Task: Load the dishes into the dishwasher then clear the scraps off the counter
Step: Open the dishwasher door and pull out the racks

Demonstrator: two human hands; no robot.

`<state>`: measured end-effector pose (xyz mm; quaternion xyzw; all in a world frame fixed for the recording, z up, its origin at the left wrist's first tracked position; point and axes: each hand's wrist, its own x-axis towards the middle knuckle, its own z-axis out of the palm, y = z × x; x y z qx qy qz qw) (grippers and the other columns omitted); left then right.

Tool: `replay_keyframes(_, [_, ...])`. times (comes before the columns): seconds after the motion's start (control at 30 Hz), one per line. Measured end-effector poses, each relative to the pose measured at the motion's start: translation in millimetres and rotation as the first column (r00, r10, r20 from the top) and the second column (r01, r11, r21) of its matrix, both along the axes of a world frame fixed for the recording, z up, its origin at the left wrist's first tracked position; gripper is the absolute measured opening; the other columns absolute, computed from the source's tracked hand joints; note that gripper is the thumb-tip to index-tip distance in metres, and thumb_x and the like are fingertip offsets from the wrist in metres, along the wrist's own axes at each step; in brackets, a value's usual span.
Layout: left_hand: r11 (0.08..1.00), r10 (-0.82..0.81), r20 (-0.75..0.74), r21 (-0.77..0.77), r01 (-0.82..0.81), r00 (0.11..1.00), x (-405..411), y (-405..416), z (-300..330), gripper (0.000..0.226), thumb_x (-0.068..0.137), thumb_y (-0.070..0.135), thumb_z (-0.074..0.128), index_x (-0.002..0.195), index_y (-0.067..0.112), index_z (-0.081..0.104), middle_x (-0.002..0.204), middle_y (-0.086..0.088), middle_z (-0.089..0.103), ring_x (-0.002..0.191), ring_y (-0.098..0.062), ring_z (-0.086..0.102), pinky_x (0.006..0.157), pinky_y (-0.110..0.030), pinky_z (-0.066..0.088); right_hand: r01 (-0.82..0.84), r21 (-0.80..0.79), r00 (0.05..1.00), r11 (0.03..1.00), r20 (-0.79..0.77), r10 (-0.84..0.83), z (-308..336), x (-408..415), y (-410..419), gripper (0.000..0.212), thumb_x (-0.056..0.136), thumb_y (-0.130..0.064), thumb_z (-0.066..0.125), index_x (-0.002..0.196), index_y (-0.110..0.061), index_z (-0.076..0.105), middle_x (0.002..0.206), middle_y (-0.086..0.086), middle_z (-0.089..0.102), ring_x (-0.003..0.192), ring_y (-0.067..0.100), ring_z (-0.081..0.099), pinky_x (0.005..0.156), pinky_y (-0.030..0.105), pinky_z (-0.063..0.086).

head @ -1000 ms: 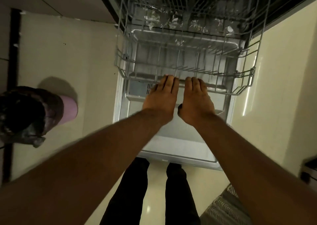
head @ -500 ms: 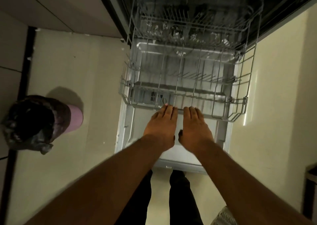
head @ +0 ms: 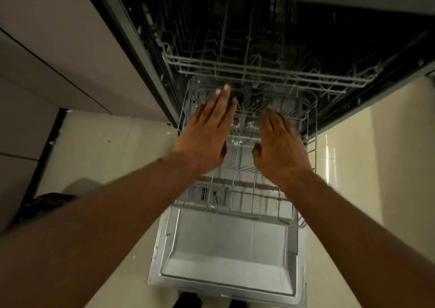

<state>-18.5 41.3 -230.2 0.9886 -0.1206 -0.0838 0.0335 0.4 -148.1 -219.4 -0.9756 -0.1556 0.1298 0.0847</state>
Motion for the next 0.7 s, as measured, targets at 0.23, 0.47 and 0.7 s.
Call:
replay_keyframes(0.23, [0.999,0.048,0.17,-0.003,-0.048,0.984,87.7,7.4,43.9,0.109,0.09,0.025,0.07,0.165,0.009,-0.007,0.171,-0.017,-0.022,0.16,-0.032,-0.013,0.131,-0.049,0.004,-0.006,-0.021,0.97,1.0,0.241,0.011,44.3,82.8,10.0,0.084,0.092,-0.025,0.067,0.163,-0.011,0.024,0.169,0.017,0.023,0.157,0.039,0.02,0.127,0.052,0.023])
replay_keyframes(0.47, [0.982,0.189,0.06,-0.009,-0.189,0.98,80.4,12.0,5.9,0.115,0.087,0.023,0.074,0.165,0.012,-0.01,0.174,-0.01,-0.011,0.161,-0.029,-0.008,0.129,-0.046,0.006,0.055,-0.052,0.982,0.997,0.181,-0.045,7.7,81.5,9.1,0.099,0.093,-0.025,0.069,0.166,-0.007,0.004,0.173,0.019,0.007,0.161,0.038,0.002,0.129,0.052,0.016])
replay_keyframes(0.7, [0.975,0.223,0.052,-0.024,-0.222,0.973,49.8,-0.8,5.0,0.111,0.086,0.021,0.071,0.165,0.01,-0.005,0.174,-0.012,-0.004,0.161,-0.032,-0.003,0.129,-0.05,0.016,0.099,-0.052,0.988,0.994,0.125,-0.092,7.2,50.1,9.3,0.109,0.089,-0.021,0.074,0.166,-0.008,-0.002,0.174,0.018,0.001,0.161,0.037,-0.003,0.129,0.052,0.018])
